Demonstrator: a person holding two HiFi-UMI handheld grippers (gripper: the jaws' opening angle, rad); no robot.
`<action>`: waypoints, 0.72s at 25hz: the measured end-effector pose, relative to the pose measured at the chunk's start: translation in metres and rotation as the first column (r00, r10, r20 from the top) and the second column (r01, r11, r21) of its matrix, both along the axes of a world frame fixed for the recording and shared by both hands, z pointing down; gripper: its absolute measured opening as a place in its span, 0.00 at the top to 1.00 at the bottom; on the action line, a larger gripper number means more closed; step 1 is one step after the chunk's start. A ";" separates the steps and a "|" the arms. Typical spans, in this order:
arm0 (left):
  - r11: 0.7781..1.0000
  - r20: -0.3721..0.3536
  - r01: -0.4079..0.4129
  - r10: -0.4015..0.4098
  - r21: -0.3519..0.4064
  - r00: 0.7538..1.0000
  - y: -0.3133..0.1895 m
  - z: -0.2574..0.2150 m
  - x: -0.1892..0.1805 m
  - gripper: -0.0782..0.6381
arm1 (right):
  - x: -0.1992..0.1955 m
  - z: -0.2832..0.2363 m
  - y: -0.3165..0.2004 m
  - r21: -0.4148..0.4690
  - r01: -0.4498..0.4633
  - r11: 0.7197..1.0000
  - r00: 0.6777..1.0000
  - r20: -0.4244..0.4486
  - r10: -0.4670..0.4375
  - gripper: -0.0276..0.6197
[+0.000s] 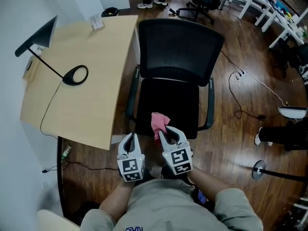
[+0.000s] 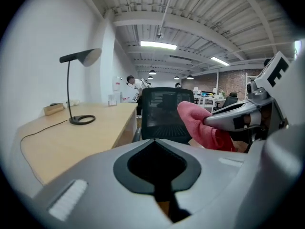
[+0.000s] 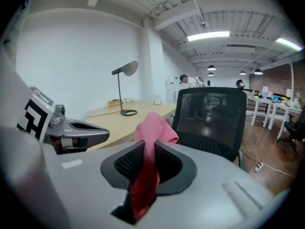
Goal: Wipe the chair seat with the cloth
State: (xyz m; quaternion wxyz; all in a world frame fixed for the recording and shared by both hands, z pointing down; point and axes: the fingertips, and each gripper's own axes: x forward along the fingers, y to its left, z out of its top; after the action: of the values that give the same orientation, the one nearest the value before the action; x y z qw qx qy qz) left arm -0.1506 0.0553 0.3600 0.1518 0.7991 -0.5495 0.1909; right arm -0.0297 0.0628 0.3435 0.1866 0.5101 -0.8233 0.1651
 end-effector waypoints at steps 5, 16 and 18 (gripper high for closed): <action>0.993 -0.022 0.116 -0.116 0.023 0.993 0.009 -0.018 -0.091 0.88 | -0.109 -0.016 -0.003 0.021 0.170 0.985 0.985 0.027 -0.170 0.86; 0.934 -0.019 0.351 -0.351 0.062 0.936 0.008 -0.032 -0.285 0.88 | -0.286 -0.008 -0.032 0.004 0.310 0.951 0.951 0.014 -0.310 0.86; 0.925 -0.023 0.373 -0.373 0.065 0.928 0.009 -0.032 -0.308 0.88 | -0.308 0.004 -0.036 -0.023 0.323 0.946 0.946 0.015 -0.323 0.86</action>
State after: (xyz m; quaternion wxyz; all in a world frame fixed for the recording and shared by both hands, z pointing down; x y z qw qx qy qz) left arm -0.4586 0.0645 0.3278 0.1609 0.6858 -0.6967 0.1358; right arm -0.3378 0.0272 0.3475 0.2129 0.3651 -0.8946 0.1454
